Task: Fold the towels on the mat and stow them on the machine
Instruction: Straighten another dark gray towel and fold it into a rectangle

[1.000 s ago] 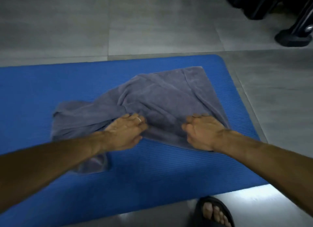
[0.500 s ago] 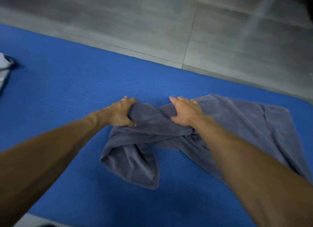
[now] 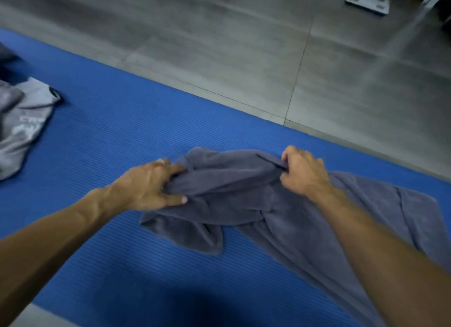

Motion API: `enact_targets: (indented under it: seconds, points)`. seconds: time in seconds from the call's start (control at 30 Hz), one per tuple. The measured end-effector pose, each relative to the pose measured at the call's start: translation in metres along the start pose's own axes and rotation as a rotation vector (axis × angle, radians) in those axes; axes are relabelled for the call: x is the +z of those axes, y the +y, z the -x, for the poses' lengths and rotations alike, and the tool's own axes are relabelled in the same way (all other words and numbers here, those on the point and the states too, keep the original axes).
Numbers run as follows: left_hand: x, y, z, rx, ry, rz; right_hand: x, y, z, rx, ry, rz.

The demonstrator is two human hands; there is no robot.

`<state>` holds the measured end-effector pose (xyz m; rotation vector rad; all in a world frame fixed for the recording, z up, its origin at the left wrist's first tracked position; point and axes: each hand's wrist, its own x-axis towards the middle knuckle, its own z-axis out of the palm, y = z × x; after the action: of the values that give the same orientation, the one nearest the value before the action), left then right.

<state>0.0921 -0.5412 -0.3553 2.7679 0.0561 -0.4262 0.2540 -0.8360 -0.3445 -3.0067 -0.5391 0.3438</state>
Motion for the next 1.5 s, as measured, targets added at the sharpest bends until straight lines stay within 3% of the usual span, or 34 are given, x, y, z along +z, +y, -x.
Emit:
enact_targets:
  seconds: [0.07,0.17,0.27,0.37,0.43,0.5,0.57,0.67,0.73,0.8,0.87,0.93,1.0,1.07,1.1,1.17,1.2,1.27,1.37,1.43,1.5]
  points:
    - [0.013,-0.008,0.003,0.026,-0.107,0.196,0.007,-0.018,-0.004,-0.091,-0.124,0.023]
    - [0.027,-0.012,0.001,0.027,0.043,0.330,0.012,-0.072,-0.017,-0.297,-0.111,-0.179]
    - [0.036,-0.011,0.001,-0.115,0.211,0.400,0.020,-0.126,-0.028,-0.376,-0.263,-0.245]
    - [0.044,-0.028,-0.002,-0.219,0.130,0.348,0.028,-0.148,-0.029,-0.420,-0.368,-0.189]
    - [0.043,-0.036,-0.002,-0.139,0.024,0.338,0.027,-0.147,-0.028,-0.427,-0.341,-0.237]
    - [0.036,-0.030,0.003,-0.075,0.036,0.444,0.020,-0.140,-0.028,-0.427,-0.272,-0.309]
    - [0.023,-0.022,0.007,-0.110,0.147,0.702,0.009,-0.135,-0.032,-0.430,-0.166,-0.344]
    - [-0.003,-0.034,0.011,-0.242,0.456,0.998,-0.013,-0.133,-0.041,-0.293,0.126,-0.528]
    - [-0.025,-0.052,0.015,-0.304,0.620,0.908,-0.026,-0.135,-0.051,-0.179,0.325,-0.677]
    - [-0.035,-0.073,0.021,-0.348,0.587,0.584,-0.029,-0.139,-0.060,-0.089,0.376,-0.697]
    - [-0.034,-0.088,0.025,-0.326,0.308,0.304,-0.023,-0.141,-0.067,-0.039,0.273,-0.582]
    - [-0.019,-0.097,0.028,-0.236,0.051,0.241,-0.013,-0.146,-0.071,-0.015,0.004,-0.261]
    - [-0.001,-0.108,0.025,-0.201,0.140,0.305,-0.006,-0.157,-0.070,-0.014,-0.220,0.118]
    - [0.010,-0.123,0.019,-0.319,0.449,0.334,-0.005,-0.173,-0.073,-0.061,-0.147,0.211]
    - [0.013,-0.132,0.016,-0.428,0.514,0.279,-0.003,-0.182,-0.079,-0.093,-0.062,0.184]
    - [0.018,-0.148,0.009,-0.579,0.358,0.114,0.002,-0.202,-0.094,-0.142,-0.008,0.064]
    - [0.018,-0.152,0.007,-0.562,0.235,0.095,0.007,-0.211,-0.103,-0.144,-0.039,0.002]
    - [0.020,-0.149,0.002,-0.411,0.160,0.187,0.017,-0.225,-0.120,-0.181,-0.084,-0.077]
    - [0.019,-0.131,-0.001,-0.152,0.294,0.522,0.036,-0.236,-0.131,-0.348,-0.217,-0.039]
    - [0.011,-0.122,0.002,-0.232,0.328,0.889,0.049,-0.239,-0.134,-0.439,-0.272,0.029]
    - [0.001,-0.122,0.006,-0.349,0.438,1.165,0.053,-0.243,-0.135,-0.473,-0.184,0.022]
